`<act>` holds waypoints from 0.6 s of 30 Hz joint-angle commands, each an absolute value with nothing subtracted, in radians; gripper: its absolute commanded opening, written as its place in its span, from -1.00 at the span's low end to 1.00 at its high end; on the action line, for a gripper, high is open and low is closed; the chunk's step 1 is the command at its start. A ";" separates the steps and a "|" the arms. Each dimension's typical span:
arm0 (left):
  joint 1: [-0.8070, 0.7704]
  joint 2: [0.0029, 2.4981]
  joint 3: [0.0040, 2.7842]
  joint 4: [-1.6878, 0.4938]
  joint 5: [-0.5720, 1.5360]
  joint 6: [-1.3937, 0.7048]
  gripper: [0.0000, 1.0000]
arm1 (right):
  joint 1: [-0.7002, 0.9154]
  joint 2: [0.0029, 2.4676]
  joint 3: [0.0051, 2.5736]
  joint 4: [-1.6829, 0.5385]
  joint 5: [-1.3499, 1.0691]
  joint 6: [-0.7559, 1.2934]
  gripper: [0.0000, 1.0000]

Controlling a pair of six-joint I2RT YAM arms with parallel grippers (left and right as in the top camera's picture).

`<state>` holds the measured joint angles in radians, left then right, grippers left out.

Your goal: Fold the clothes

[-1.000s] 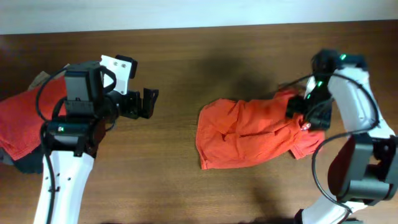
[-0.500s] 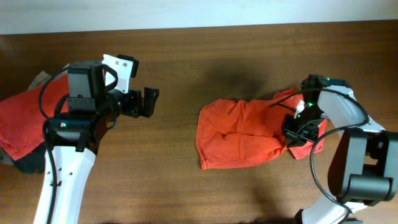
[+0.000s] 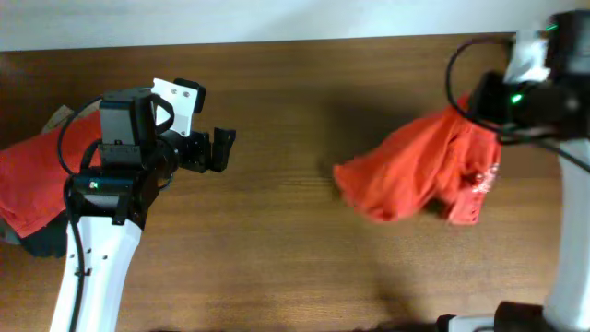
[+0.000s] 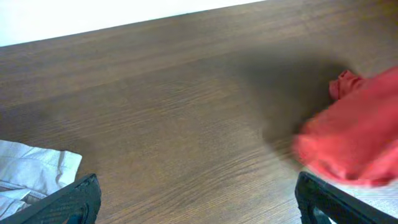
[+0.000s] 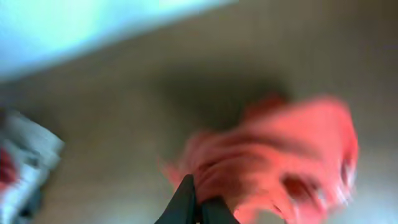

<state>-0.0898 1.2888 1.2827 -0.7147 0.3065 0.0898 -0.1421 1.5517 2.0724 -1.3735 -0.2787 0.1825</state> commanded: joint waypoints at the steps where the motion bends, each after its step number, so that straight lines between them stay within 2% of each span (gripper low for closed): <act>1: -0.092 1.293 1.301 -0.710 0.360 0.110 0.99 | -0.120 1.538 2.175 -1.336 -0.352 0.222 -0.92; 5: -0.092 1.293 1.301 -0.709 0.397 0.110 0.99 | -0.080 1.541 2.185 -1.260 -0.346 0.289 -0.92; 10: -0.092 1.293 1.301 -0.716 0.397 0.110 0.99 | -0.081 1.536 2.212 -1.248 -0.106 0.289 -0.92; 14: -0.092 1.293 1.301 -0.718 0.397 0.110 0.99 | -0.120 1.525 2.326 -1.248 0.048 0.279 -0.91; 18: -0.092 1.293 1.301 -0.711 0.397 0.110 0.99 | -0.183 1.525 2.472 -1.238 0.090 0.270 -0.88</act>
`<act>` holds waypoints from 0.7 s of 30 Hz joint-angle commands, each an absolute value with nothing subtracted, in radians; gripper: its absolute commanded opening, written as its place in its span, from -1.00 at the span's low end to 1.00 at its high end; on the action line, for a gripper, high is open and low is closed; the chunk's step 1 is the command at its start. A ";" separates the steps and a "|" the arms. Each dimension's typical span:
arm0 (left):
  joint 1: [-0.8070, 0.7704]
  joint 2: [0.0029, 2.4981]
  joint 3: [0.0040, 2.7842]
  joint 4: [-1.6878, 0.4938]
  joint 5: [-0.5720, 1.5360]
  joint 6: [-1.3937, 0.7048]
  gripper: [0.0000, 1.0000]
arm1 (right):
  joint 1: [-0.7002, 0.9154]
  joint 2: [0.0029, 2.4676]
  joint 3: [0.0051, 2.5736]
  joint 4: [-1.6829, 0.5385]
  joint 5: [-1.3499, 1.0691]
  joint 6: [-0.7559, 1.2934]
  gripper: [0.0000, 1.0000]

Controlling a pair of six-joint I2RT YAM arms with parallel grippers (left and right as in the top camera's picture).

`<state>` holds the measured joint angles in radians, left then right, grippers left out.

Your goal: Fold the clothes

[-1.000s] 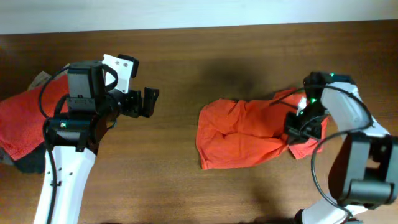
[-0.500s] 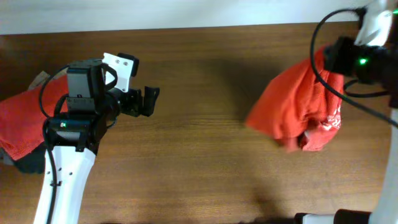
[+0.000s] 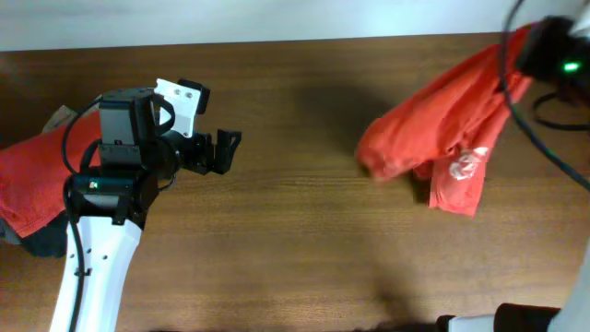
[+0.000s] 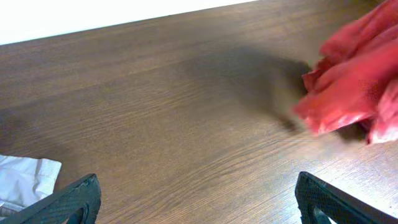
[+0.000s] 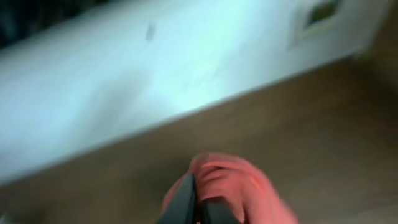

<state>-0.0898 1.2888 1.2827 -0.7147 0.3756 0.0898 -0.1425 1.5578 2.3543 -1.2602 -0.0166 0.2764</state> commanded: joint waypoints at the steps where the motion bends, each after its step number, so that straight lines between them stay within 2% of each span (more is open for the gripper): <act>1: -0.092 1.293 1.301 -0.711 0.397 0.111 0.99 | -0.196 1.525 2.508 -1.232 0.084 0.270 -0.89; 3: -0.092 1.293 1.301 -0.711 0.397 0.110 0.99 | -0.206 1.525 2.561 -1.214 0.033 0.271 -0.89; 6: -0.092 1.293 1.301 -0.702 0.397 0.110 0.99 | -0.202 1.525 2.596 -1.149 -0.176 0.292 -0.91; 10: -0.092 1.293 1.301 -0.691 0.397 0.110 0.99 | -0.200 1.549 2.596 -1.093 -0.385 0.431 -0.92; 13: -0.092 1.293 1.301 -0.690 0.397 0.110 0.99 | -0.142 1.600 2.596 -0.973 -0.579 0.550 -0.92; 21: -0.092 1.293 1.301 -0.690 0.397 0.110 0.99 | 0.046 1.650 2.596 -0.795 -0.633 0.663 -0.92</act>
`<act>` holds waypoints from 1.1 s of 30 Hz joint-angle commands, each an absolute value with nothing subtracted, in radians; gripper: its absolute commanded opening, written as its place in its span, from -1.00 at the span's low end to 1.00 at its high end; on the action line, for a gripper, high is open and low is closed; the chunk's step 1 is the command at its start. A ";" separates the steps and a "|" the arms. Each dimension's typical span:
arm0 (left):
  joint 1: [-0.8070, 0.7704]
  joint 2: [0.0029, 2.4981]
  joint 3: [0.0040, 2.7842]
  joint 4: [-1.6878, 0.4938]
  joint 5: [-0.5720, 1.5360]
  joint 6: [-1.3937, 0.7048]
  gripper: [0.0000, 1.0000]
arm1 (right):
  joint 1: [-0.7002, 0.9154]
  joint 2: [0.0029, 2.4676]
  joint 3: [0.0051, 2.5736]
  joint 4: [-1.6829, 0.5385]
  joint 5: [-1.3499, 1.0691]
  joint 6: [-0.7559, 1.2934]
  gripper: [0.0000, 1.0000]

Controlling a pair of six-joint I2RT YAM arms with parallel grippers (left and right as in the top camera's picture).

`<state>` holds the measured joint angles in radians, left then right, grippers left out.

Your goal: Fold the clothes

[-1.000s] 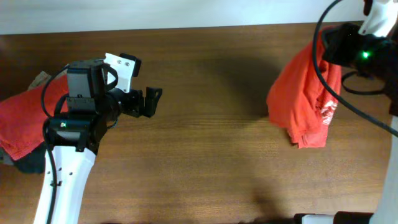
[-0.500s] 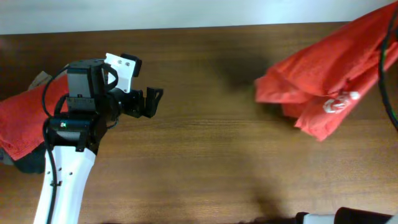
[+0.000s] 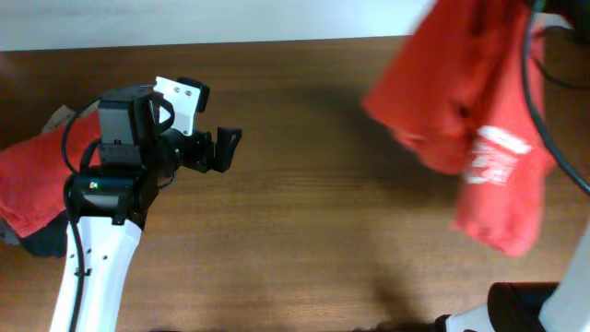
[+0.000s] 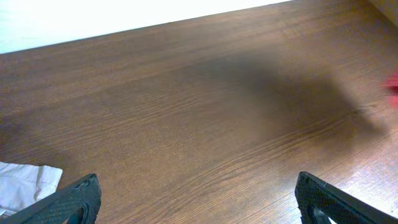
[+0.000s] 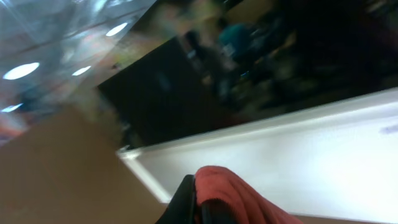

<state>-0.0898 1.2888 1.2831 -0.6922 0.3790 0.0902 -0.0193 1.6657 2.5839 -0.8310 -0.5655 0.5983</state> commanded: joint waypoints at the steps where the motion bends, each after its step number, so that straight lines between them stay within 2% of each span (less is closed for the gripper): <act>1: -0.092 1.293 1.301 -0.691 0.397 0.110 0.99 | 0.060 1.650 2.596 -0.796 -0.616 0.664 -0.92; 5: -0.092 1.293 1.301 -0.691 0.396 0.110 0.99 | 0.065 1.648 2.596 -0.836 -0.558 0.663 -0.92; 13: -0.092 1.293 1.301 -0.691 0.397 0.110 0.99 | 0.064 1.652 2.595 -1.236 -0.064 0.621 -0.90; 14: -0.092 1.293 1.301 -0.691 0.397 0.110 0.99 | 0.064 1.655 2.595 -1.295 0.020 0.612 -0.80; 17: -0.092 1.293 1.301 -0.692 0.397 0.110 0.99 | 0.064 1.671 2.595 -1.456 0.259 0.607 -0.21; 19: -0.092 1.293 1.301 -0.692 0.397 0.110 0.99 | 0.064 1.690 2.595 -1.558 0.426 0.607 0.09; 22: -0.092 1.293 1.301 -0.692 0.397 0.110 0.99 | 0.064 1.712 2.594 -1.638 0.547 0.607 0.23; 25: -0.092 1.293 1.301 -0.692 0.397 0.110 0.99 | 0.064 1.737 2.592 -1.684 0.522 0.604 0.46; 33: -0.092 1.293 1.301 -0.692 0.342 0.110 0.99 | 0.070 1.893 2.585 -1.699 -0.129 0.228 0.51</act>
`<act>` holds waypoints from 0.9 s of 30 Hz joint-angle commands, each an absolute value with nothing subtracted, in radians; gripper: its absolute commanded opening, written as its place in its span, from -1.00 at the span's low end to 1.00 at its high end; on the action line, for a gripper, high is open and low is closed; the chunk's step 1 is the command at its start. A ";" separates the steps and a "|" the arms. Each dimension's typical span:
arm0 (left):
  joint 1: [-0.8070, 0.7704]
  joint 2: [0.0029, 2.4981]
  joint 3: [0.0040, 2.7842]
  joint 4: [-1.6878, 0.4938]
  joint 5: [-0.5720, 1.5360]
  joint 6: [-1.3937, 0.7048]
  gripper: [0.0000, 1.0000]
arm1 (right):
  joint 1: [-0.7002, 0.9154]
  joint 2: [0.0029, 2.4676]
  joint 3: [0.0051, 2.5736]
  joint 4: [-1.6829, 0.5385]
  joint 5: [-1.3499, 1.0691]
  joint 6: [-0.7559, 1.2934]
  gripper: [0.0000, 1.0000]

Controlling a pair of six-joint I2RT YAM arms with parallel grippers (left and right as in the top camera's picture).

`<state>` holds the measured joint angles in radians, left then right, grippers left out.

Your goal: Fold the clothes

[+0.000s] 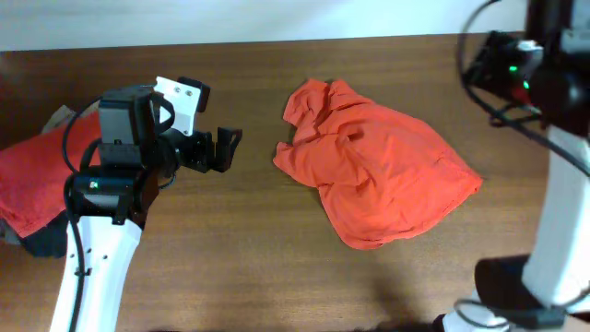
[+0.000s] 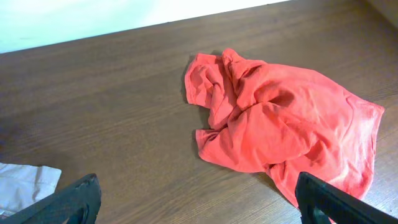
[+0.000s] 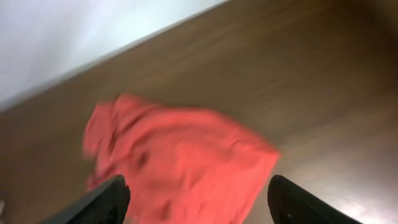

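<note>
An orange-red T-shirt (image 1: 378, 171) lies crumpled and partly spread on the wooden table (image 1: 230, 258), right of centre; the same shirt (image 2: 280, 118) shows in the left wrist view and, blurred, as the shirt (image 3: 180, 162) in the right wrist view. My left gripper (image 1: 224, 149) hovers open left of it, with nothing between its fingers (image 2: 74, 202). My right gripper (image 3: 199, 205) is open high above the shirt's right side, its wrist (image 1: 507, 74) at the far right.
A pile of clothes with a red garment (image 1: 37, 180) on top sits at the table's left edge. A white cloth (image 2: 25, 183) shows at the lower left of the left wrist view. The white wall (image 1: 230, 18) borders the table's far edge.
The right gripper held the shirt hanging high over the right side of the table. Now it is open and the shirt lies on the table right of centre. The left arm has not moved.
The right gripper was shut on the shirt, bunched low over the table's right side. Then the shirt was higher at the far right corner, then hanging full length well above the table. Now it lies released on the table; the left gripper stayed open throughout.
</note>
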<state>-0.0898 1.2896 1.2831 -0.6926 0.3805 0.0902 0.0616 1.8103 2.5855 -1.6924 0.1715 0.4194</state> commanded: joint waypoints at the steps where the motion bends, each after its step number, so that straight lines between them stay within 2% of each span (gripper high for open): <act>1: -0.092 1.293 1.301 -0.691 0.316 0.110 0.99 | 0.078 1.921 2.579 -1.699 -0.170 0.205 0.52; 8: -0.091 1.291 1.304 -0.690 0.126 0.101 0.99 | 0.236 2.140 2.548 -1.692 -0.184 0.038 0.50; 15: -0.089 1.266 1.317 -0.697 0.051 0.087 0.99 | 0.426 2.347 2.548 -1.593 -0.066 0.036 0.51; 21: -0.089 1.198 1.320 -0.735 -0.100 0.083 0.99 | 0.515 2.448 2.546 -1.548 0.017 0.026 0.51; 27: -0.089 1.150 1.320 -0.749 -0.106 0.083 0.99 | 0.581 2.498 2.497 -1.505 0.080 0.009 0.51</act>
<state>-0.0895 1.1778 1.2896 -0.7464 -0.0692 0.0875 0.5518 2.4725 2.5217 -1.5089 0.0051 0.0200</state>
